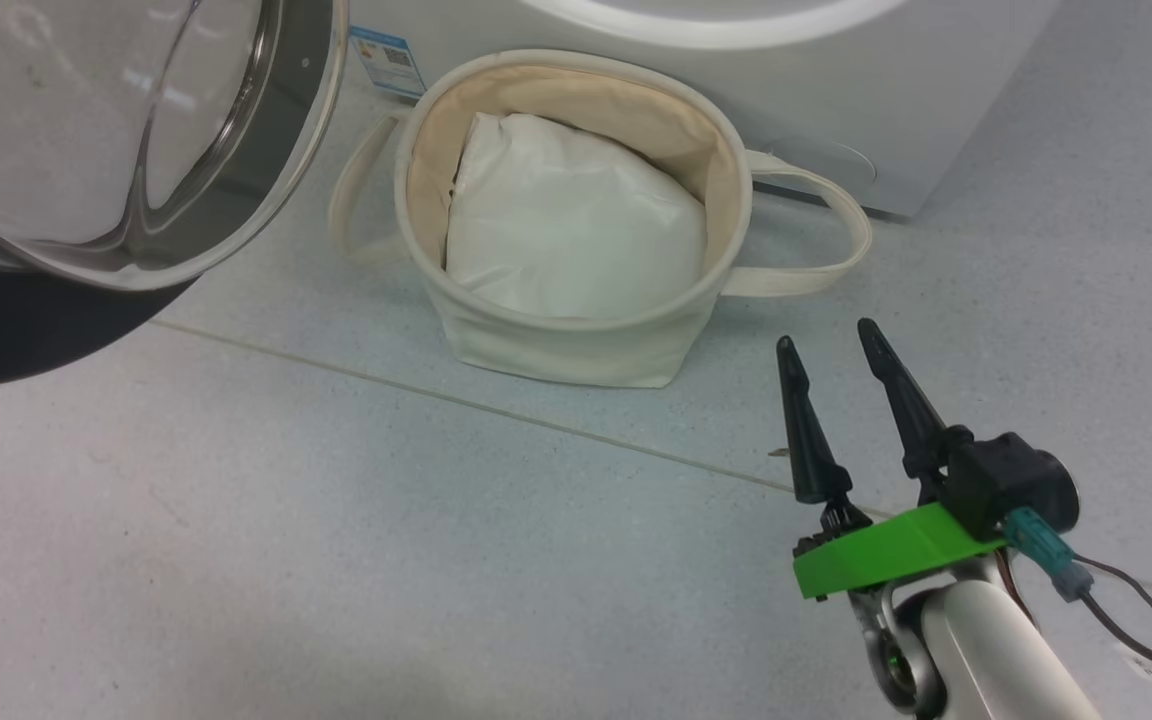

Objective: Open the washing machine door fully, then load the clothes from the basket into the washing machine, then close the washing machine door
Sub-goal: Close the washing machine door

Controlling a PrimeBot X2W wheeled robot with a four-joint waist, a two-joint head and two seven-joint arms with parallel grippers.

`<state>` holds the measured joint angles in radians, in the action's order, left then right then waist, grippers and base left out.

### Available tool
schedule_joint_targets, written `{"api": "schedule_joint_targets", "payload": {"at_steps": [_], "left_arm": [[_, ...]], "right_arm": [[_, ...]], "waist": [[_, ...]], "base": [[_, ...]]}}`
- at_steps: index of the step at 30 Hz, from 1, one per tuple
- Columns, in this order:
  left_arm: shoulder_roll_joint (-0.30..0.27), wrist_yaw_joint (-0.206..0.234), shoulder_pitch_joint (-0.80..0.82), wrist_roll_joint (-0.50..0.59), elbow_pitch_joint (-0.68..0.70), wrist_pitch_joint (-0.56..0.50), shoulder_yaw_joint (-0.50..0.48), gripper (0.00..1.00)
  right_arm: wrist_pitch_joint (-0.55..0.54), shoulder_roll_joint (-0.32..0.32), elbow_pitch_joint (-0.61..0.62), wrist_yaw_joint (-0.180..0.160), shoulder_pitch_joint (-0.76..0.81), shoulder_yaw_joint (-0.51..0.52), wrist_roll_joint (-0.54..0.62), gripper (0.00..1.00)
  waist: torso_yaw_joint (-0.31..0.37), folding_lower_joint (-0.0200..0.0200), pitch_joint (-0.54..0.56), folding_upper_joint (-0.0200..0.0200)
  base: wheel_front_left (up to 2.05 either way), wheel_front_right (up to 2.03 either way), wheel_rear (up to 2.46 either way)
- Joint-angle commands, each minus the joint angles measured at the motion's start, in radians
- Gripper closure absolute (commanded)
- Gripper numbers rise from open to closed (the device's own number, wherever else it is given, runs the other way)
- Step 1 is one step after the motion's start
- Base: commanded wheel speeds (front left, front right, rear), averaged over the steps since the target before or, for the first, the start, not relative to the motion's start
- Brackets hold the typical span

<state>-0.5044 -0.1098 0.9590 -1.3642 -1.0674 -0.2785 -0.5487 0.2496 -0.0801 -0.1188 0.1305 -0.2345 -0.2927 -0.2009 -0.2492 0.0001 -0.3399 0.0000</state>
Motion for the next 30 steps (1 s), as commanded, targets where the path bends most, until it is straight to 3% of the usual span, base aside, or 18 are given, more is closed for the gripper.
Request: {"api": "schedule_joint_targets", "payload": {"at_steps": [1, 13, 20, 30], "left_arm": [[-0.08, -0.006, 0.017, 0.008, 0.019, -0.02, -0.002, 1.0], [-0.053, -0.02, 0.009, 0.004, -0.004, -0.217, 0.069, 1.0], [-0.021, -0.021, -0.029, 0.023, 0.068, -0.358, 0.147, 1.0], [0.073, -0.021, -0.07, 0.019, 0.246, -0.551, 0.254, 1.0]], "right_arm": [[0.012, 0.002, 0.035, 0.0, -0.015, -0.021, 0.004, 0.0], [0.012, 0.008, 0.022, 0.0, -0.001, -0.02, -0.002, 0.0], [0.012, 0.017, 0.013, 0.0, 0.018, -0.021, -0.011, 0.0], [0.012, 0.027, -0.002, 0.0, 0.036, -0.02, -0.018, 0.0]], "waist": [[0.004, -0.0001, 0.001, 0.0], [0.01, -0.0001, 0.048, 0.0], [0.001, -0.0001, 0.096, 0.0], [-0.022, -0.0001, 0.144, 0.0]], "base": [[0.0, 0.0, 0.0], [0.0, 0.0, 0.0], [0.0, 0.0, 0.0], [0.0, 0.0, 0.0]]}}
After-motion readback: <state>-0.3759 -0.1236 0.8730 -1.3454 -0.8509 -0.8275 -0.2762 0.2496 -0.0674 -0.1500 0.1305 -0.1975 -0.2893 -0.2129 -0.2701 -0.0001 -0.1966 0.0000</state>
